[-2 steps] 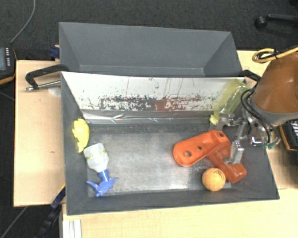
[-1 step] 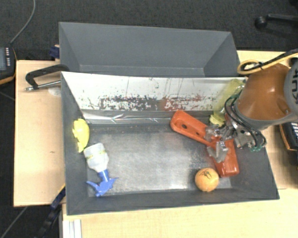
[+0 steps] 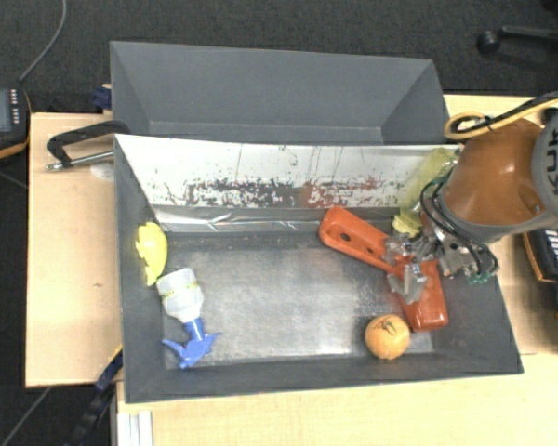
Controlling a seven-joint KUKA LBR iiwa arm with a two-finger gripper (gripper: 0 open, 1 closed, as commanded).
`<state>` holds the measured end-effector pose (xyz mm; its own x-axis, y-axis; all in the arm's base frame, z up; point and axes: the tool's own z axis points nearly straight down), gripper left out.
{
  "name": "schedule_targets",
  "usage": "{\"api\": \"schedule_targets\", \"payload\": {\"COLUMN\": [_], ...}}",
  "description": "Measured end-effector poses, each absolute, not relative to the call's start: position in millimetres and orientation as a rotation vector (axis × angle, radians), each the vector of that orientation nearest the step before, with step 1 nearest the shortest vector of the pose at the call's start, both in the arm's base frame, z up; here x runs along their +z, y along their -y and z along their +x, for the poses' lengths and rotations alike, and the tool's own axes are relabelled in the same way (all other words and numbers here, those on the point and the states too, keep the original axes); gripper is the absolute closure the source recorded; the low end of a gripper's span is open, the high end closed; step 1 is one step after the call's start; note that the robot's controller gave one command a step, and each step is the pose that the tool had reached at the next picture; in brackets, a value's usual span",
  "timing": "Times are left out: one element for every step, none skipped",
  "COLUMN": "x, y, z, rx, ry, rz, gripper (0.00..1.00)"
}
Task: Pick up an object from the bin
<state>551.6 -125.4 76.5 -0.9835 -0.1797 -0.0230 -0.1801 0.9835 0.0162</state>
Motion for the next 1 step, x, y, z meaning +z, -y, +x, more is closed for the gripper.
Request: {"api": "schedule_targets", "payload": {"x": [114.9], "y": [126.9], "z": [552.5], "rx": [0.023], "ry": [-3.109], "rz": [-0.305], "gripper": [1.0]}}
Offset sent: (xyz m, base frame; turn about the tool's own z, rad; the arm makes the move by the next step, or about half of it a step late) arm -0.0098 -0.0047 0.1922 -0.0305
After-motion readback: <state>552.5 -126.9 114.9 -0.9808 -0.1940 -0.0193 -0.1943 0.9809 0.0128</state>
